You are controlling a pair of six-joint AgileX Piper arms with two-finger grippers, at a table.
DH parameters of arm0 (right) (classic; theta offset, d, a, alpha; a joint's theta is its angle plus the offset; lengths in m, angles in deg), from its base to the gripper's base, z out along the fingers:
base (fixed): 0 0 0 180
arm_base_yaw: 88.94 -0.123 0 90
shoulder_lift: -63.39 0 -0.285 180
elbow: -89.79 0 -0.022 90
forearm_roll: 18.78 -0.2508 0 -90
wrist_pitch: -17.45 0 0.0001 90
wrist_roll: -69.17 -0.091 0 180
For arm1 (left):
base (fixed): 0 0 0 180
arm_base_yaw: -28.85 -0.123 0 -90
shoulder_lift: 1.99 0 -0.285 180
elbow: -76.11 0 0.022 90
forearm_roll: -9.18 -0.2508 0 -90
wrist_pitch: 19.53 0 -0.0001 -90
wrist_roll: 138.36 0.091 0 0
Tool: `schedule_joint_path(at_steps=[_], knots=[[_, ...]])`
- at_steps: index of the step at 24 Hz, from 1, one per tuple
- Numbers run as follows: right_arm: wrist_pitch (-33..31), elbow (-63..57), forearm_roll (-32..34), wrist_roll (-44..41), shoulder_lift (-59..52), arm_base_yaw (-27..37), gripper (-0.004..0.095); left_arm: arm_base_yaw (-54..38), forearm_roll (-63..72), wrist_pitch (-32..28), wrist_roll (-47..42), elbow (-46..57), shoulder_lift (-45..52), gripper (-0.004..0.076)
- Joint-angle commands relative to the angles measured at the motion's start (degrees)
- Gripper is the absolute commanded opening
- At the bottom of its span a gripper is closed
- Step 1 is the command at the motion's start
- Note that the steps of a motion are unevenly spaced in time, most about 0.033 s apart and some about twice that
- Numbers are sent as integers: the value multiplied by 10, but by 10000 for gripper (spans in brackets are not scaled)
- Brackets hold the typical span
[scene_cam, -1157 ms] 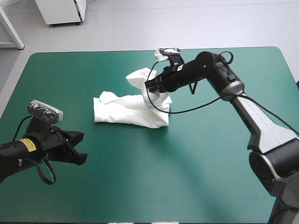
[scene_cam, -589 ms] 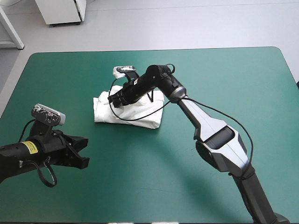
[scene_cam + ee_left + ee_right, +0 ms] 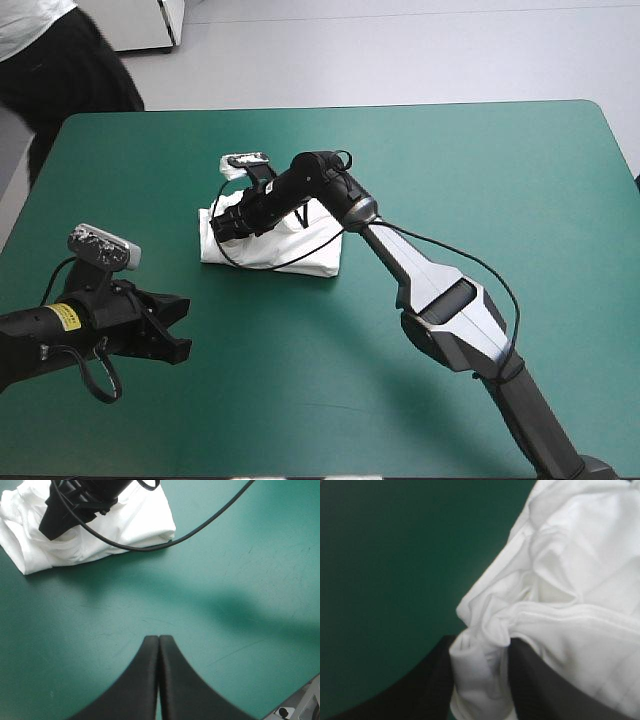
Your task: Fold the cloth
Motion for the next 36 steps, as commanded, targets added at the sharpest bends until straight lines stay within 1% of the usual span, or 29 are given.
schedule_joint_path(at_steps=[1, 5, 10, 16, 20, 22, 23, 24, 25, 26, 27, 30, 32, 36], knots=[[-9, 46, -14, -23, -45, -2, 548, 0, 18, -33, -5, -12, 1, -9], [-59, 88, 41, -55, -46, -2, 521, 0, 18, -36, -5, -12, 1, -9], [-59, 122, 59, -65, -53, 0, 511, 0, 18, -38, -5, -12, 1, -9], [-61, 123, 91, -81, -68, 1, 511, 0, 18, -38, -6, -12, 1, -9], [-62, 115, 100, -97, -87, 16, 511, 0, 18, -38, -6, -12, 1, -9], [-62, 80, 123, -98, -119, 36, 507, 0, 18, -38, -6, -12, 1, -9], [-62, 33, 144, -97, -151, 51, 507, 0, 18, -38, -5, -12, 1, -9], [-62, 9, 151, -97, -169, 57, 508, 0, 18, -38, -5, -12, 1, -9], [-62, -62, 163, -96, -207, 69, 508, 0, 18, -38, -5, -12, 1, -9], [-62, -100, 167, -93, -225, 74, 508, 0, 18, -38, -5, -12, 1, -9], [-61, -167, 172, -85, -255, 82, 508, 0, 18, -38, -5, -12, 1, -9], [-60, -293, 188, -73, -291, 87, 508, 0, 18, -38, -5, -12, 1, -9], [-60, -322, 188, -73, -285, 90, 508, 0, 18, -38, -5, -12, 1, -9], [-50, -332, 213, -73, -264, 92, 510, 0, 18, -38, -5, -12, 1, -9]])
